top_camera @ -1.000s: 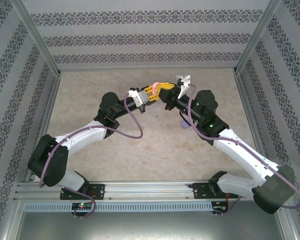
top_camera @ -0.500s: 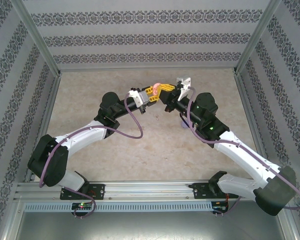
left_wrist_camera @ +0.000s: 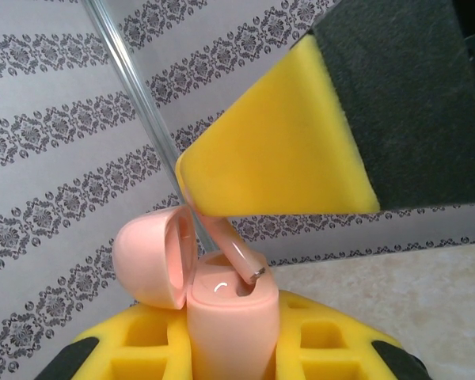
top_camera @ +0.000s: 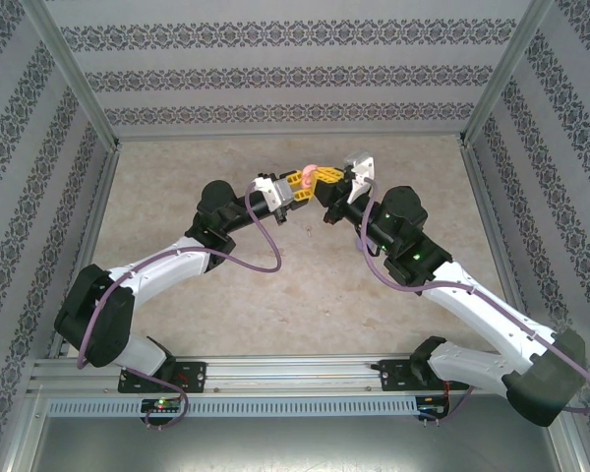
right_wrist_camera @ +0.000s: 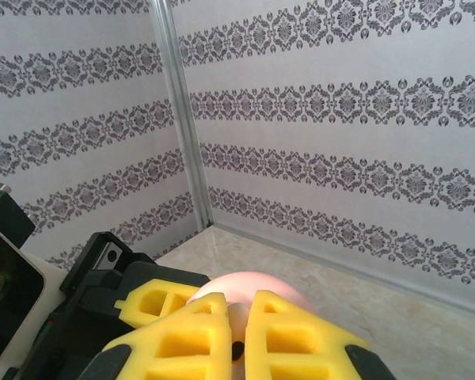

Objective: Insert the wireless bluetooth earbuds into the charging case

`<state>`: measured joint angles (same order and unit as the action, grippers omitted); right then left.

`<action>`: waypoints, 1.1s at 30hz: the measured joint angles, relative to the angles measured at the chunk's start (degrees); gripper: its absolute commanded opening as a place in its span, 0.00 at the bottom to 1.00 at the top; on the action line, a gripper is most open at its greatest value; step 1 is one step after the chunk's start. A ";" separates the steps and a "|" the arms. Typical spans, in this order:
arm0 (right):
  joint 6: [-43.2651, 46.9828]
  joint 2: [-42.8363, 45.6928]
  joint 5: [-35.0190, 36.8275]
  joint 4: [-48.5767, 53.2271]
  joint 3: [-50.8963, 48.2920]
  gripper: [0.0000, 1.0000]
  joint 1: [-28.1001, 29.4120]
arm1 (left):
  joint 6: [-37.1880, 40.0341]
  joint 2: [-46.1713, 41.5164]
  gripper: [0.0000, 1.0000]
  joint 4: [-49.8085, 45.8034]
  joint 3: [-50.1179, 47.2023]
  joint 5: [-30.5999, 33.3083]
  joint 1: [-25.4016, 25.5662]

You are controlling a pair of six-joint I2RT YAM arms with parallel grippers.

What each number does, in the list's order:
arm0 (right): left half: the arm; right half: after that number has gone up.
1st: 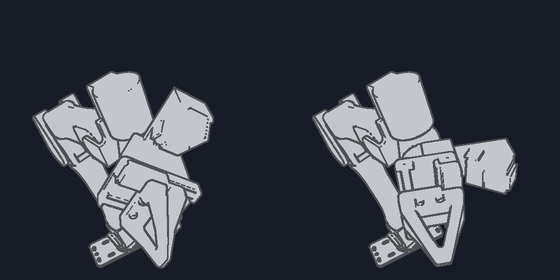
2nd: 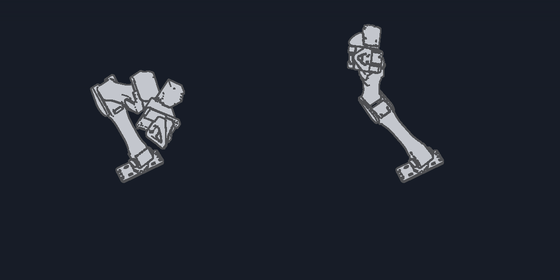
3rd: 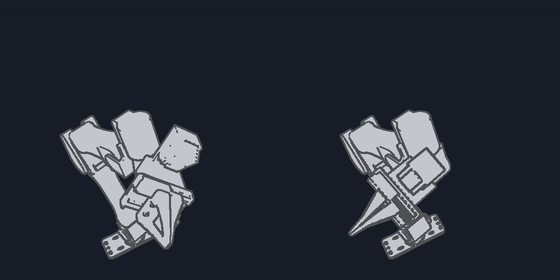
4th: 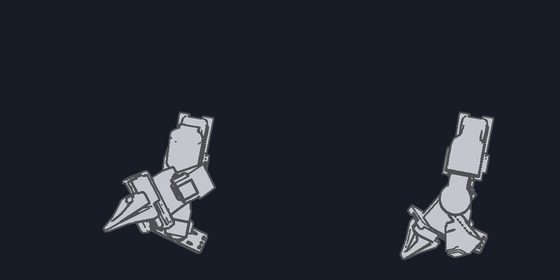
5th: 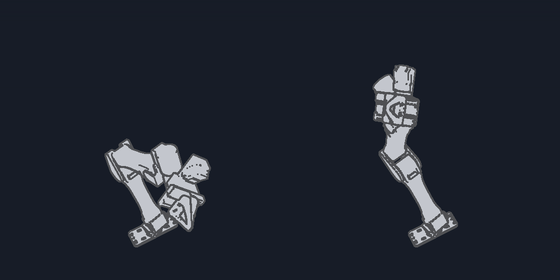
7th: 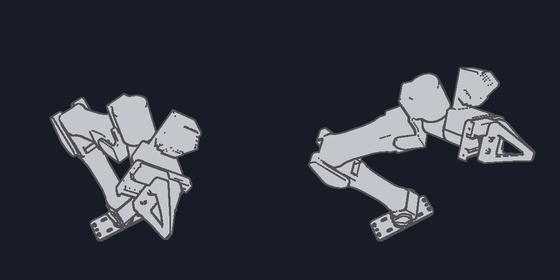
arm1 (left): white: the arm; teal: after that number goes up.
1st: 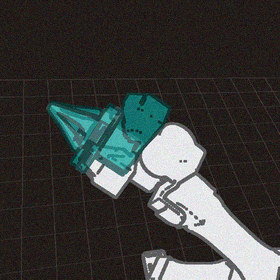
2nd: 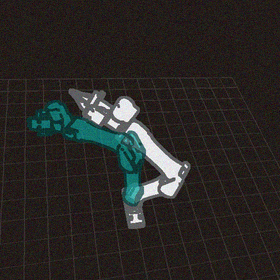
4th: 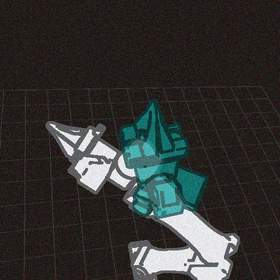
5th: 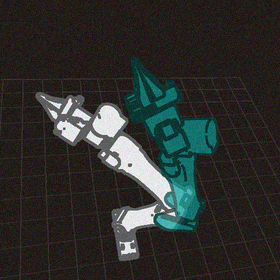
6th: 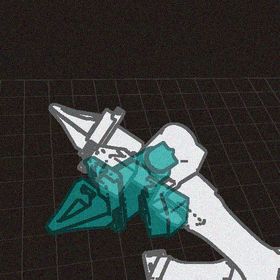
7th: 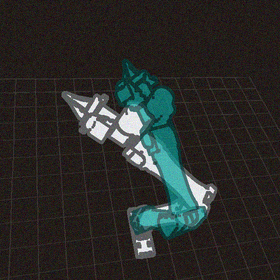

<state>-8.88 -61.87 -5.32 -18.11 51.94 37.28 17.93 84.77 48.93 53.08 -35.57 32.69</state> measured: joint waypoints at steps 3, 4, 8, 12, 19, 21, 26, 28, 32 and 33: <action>0.61 0.00 0.39 0.15 0.00 0.08 0.13 | -0.02 0.00 0.00 -0.26 0.02 -0.02 0.00; 0.79 0.00 0.52 0.17 0.00 0.08 0.44 | -0.04 0.00 0.00 -0.37 0.09 -0.02 0.00; 1.95 -0.07 2.12 0.20 0.00 0.08 1.68 | -0.50 0.00 0.00 -0.61 0.11 -0.17 0.00; 3.78 -0.44 5.18 -0.48 -0.17 0.07 3.72 | -2.03 0.00 0.00 -0.61 0.24 -0.46 0.00; 7.10 -0.70 12.41 -3.82 -2.14 0.04 7.32 | -6.75 0.04 0.00 -1.01 0.46 -0.39 -0.02; 7.69 -0.66 13.99 -4.72 -2.91 0.05 7.98 | -7.89 0.24 0.00 -1.01 0.46 -0.22 -0.02; 8.04 -0.17 16.13 -5.49 -4.72 0.08 8.66 | -9.51 0.72 0.00 -0.98 0.68 0.02 0.00; 8.02 -0.07 16.55 -5.46 -4.83 0.10 8.72 | -9.77 0.92 0.00 -0.96 0.74 0.04 0.04; 7.98 0.00 16.94 -5.33 -4.85 0.16 8.74 | -10.27 1.03 0.00 -0.94 0.85 0.24 0.22; 7.78 0.00 16.96 -5.29 -4.85 0.20 8.72 | -10.38 1.05 0.00 -0.92 0.85 0.22 0.22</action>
<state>-1.10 -61.87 11.64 -23.40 47.09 46.00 7.55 85.82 48.01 53.93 -35.35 32.91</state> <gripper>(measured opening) 0.159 0.184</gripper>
